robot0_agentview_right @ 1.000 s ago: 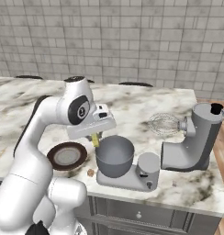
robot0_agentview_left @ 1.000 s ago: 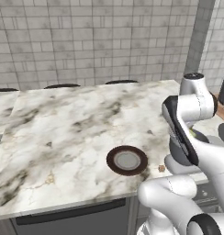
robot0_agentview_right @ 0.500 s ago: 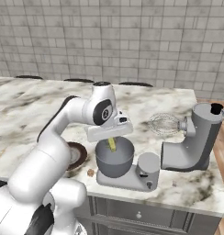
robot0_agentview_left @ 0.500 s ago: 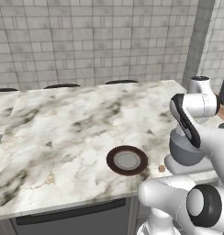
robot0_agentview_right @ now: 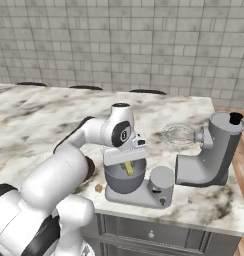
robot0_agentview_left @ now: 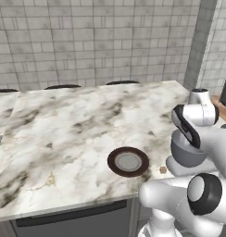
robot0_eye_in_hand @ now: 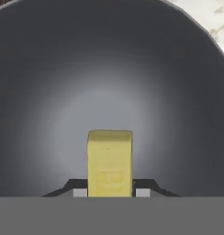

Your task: Add butter and sugar cubes to the stand mixer bowl and then turn on the stand mixer to begin making frosting.

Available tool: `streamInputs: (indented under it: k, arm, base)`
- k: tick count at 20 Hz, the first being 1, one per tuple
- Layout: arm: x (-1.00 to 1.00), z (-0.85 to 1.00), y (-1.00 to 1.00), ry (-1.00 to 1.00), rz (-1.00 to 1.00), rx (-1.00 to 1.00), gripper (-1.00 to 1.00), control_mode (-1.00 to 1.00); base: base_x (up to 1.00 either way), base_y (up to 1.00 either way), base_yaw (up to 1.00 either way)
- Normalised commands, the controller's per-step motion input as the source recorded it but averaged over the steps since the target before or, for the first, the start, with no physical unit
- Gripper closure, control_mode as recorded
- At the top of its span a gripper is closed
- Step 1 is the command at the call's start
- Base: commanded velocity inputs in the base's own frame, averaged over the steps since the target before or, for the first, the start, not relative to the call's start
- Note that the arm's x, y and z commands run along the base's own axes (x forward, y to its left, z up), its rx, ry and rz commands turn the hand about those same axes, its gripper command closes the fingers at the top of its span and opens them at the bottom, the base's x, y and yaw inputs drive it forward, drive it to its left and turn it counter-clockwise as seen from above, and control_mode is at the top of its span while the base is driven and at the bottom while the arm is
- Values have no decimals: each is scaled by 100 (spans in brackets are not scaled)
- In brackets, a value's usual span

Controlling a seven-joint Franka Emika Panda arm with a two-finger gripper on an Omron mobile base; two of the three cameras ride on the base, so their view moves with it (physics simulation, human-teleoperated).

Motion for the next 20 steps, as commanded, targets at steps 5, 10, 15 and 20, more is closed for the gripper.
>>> streamInputs:
  k: [5,10,15,20]
  arm:
    - [17,-33,-5,4,0,0,100,-100]
    - [16,-32,0,3,2,0,100,-100]
    - [8,-27,0,1,5,0,-100,-100]
    - [1,-12,0,0,6,0,-100,-100]
  base:
    - [0,0,0]
    - [0,0,0]
    - [0,0,0]
    - [0,0,0]
